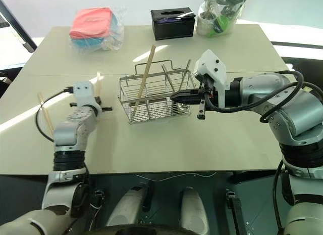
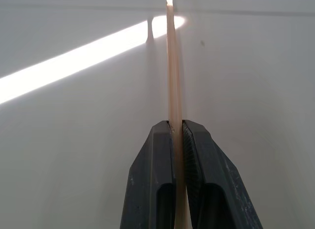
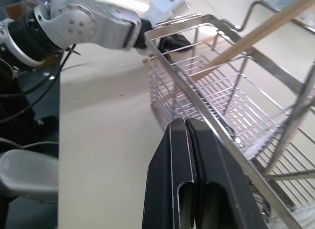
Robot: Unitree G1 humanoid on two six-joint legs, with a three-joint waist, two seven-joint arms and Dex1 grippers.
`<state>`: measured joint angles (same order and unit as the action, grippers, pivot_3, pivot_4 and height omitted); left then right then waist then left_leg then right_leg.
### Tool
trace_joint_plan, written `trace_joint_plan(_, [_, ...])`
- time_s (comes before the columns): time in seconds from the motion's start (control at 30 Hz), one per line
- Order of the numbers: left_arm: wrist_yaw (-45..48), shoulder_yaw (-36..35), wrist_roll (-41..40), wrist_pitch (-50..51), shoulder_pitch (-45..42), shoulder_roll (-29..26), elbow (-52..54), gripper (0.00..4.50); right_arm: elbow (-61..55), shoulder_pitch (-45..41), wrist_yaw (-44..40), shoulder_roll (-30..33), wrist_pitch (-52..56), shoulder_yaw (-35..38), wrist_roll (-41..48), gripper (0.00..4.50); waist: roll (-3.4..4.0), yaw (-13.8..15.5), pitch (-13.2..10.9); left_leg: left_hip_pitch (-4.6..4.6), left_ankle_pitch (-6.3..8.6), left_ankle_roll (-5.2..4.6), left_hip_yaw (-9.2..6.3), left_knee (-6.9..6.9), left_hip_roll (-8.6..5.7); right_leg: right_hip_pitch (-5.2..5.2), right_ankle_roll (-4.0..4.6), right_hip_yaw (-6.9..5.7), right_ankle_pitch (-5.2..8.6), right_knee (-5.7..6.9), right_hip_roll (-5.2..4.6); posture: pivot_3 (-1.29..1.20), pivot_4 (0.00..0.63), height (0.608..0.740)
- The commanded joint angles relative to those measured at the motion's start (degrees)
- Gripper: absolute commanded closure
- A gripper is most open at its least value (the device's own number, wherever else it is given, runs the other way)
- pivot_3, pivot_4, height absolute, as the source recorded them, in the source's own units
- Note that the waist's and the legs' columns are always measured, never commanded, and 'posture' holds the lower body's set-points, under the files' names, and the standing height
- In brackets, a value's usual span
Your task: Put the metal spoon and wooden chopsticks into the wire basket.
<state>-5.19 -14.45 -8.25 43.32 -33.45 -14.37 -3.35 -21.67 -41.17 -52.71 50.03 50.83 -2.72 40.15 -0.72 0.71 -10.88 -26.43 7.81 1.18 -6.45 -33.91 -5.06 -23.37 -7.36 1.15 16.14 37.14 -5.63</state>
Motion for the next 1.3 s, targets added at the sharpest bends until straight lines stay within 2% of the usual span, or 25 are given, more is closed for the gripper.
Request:
trace_joint_plan(0.03, [9.66,-3.14,-4.62,-8.55,-5.43,-5.79,2.95,4.47,-1.01,-0.47,2.15,-1.23,-1.15,3.25,-0.23,4.50,-0.01,0.08,-0.01,-0.01,0.00,0.00,0.00,0.00,0.00,0.00,0.00,-0.01,0.00,-0.01,0.00,0.00,0.150,0.740])
trace_joint_plan(0.13, [18.96,-3.19,-7.73,-14.66,-8.36,-10.22,1.30,4.47,-1.91,0.18,3.58,-1.79,-0.86,4.36,-0.13,4.50,-0.01,0.06,0.00,-0.04,0.00,0.00,0.02,-0.01,-0.06,0.03,0.00,-0.01,0.00,-0.06,-0.06,0.00,0.150,0.740])
trace_joint_plan(0.23, [28.78,-3.05,-11.67,-21.95,-10.95,-11.80,-0.73,4.47,-2.61,0.78,5.06,-2.05,-0.78,5.29,0.05,4.50,0.00,0.07,0.00,-0.02,0.01,-0.03,0.05,-0.01,-0.10,0.05,0.00,0.01,0.00,-0.07,-0.11,0.00,0.150,0.740])
trace_joint_plan(0.37, [38.40,-4.22,-19.79,-26.84,-14.99,-9.01,-2.83,4.47,-3.52,1.86,6.60,-2.23,-0.74,6.26,0.19,4.50,-0.01,0.00,0.00,-0.02,-0.01,-0.05,0.03,-0.02,-0.09,0.06,0.01,-0.01,0.00,-0.06,-0.11,0.00,0.150,0.740])
trace_joint_plan(0.5, [43.90,-3.80,-27.76,-24.45,-16.00,-5.51,-1.45,4.47,-4.12,2.75,7.89,-2.59,-0.92,6.80,0.11,4.50,0.00,-0.19,0.00,-0.01,-0.02,-0.08,0.03,-0.02,-0.09,0.07,0.00,0.00,0.00,-0.05,-0.11,0.00,0.150,0.740])
trace_joint_plan(0.67, [46.45,-1.78,-33.22,-22.45,-15.02,-1.07,0.88,4.47,-5.23,4.15,9.79,-3.61,-1.27,7.35,0.08,4.50,-0.01,-0.49,0.00,0.00,-0.04,-0.10,0.02,-0.02,-0.04,0.06,-0.12,0.00,-0.07,-0.01,-0.05,0.00,0.150,0.740])
trace_joint_plan(0.93, [46.19,-1.05,-32.81,-28.39,-12.49,5.74,-1.09,4.47,-5.37,4.92,11.58,-4.80,-1.83,7.53,-0.48,4.50,-0.01,-0.29,0.00,0.02,-0.04,-0.11,0.02,-0.09,-0.05,0.11,-0.13,0.01,-0.08,0.01,-0.03,0.00,0.150,0.740])
trace_joint_plan(1.3, [49.27,1.89,-31.72,-31.98,-5.55,8.03,-1.57,4.47,-3.40,3.82,10.94,-5.57,-2.94,6.66,-1.37,4.50,0.00,-0.10,0.00,0.03,-0.04,-0.11,0.02,-0.10,-0.05,0.13,-0.13,0.01,-0.08,0.00,-0.03,0.00,0.150,0.740])
